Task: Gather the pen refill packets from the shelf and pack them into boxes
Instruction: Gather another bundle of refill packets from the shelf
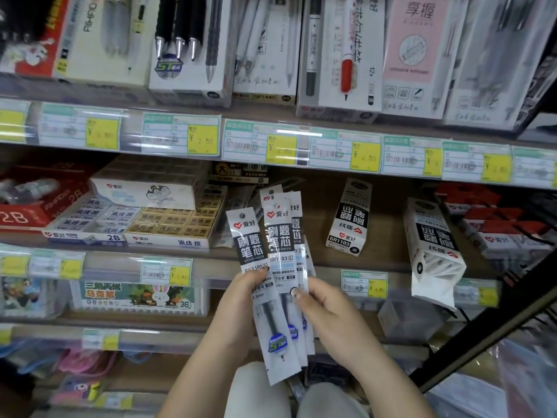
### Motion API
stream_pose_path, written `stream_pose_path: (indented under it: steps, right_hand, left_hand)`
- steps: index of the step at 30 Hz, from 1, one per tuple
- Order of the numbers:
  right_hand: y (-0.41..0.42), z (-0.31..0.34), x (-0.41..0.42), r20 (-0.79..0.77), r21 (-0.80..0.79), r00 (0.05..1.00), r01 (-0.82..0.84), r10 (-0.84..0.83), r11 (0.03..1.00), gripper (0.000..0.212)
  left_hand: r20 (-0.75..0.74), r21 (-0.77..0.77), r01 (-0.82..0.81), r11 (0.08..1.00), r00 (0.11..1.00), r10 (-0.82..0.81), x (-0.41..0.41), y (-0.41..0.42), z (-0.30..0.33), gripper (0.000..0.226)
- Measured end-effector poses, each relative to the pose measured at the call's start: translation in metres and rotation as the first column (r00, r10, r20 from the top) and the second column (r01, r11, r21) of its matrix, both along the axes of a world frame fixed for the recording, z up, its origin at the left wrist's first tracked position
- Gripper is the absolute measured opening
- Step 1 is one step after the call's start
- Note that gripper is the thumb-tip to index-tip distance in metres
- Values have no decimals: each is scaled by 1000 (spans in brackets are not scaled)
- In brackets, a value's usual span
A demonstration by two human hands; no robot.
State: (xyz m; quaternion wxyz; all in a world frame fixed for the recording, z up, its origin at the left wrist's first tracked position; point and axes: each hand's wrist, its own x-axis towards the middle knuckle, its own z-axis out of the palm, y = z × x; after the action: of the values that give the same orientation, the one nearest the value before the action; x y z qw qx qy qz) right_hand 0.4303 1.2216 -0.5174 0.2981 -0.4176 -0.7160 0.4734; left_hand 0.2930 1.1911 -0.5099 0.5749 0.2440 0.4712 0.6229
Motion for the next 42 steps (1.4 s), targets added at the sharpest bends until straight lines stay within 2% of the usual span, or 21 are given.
stream_pose_path:
  steps: [3,8,11,13,16,24,29,34,36,39,42]
  right_hand:
    - [-2,3,-3,43,52,999,-29,27,998,25]
    - [-5,6,-4,42,74,998,-56,53,996,22]
    - [-8,9,-3,29,69,998,-60,58,996,32]
    - [-8,9,-3,38,49,997,-66,64,997,34]
    - [-8,8,-2,52,45,996,-78,75,996,25]
    - [-7,8,0,143,136,986,-106,86,985,25]
    - [-8,7,-3,116,179,992,-71,50,981,23]
    - [-10,7,-3,3,161,1000,-1,0,987,24]
    - [-10,7,-2,-28,155,999,26,-21,988,26]
    - [-10,7,0,-27,159,997,76,-72,984,18]
    - [-10,7,2,-12,145,991,137,-137,980,25]
  left_hand:
    - [-21,0,19,1000,1000,-19,3,-1,1,34]
    - [-60,33,46,998,997,-44,4,-3,2,23]
    - [-66,43,43,998,997,-40,3,-4,3,40]
    - [-116,43,42,998,993,-37,4,-5,4,34]
    - [-199,46,81,996,977,-70,5,-9,7,27]
    - [-351,112,143,983,931,-96,3,-11,10,22]
    - [-263,108,63,992,964,-33,8,-9,7,26]
    - [-150,85,1,996,989,12,7,-7,8,30]
    - [-83,73,-22,997,996,28,6,-6,8,24]
    - [-14,61,-14,998,1000,15,2,-4,6,21]
    - [4,117,43,992,999,-44,-3,-2,4,32]
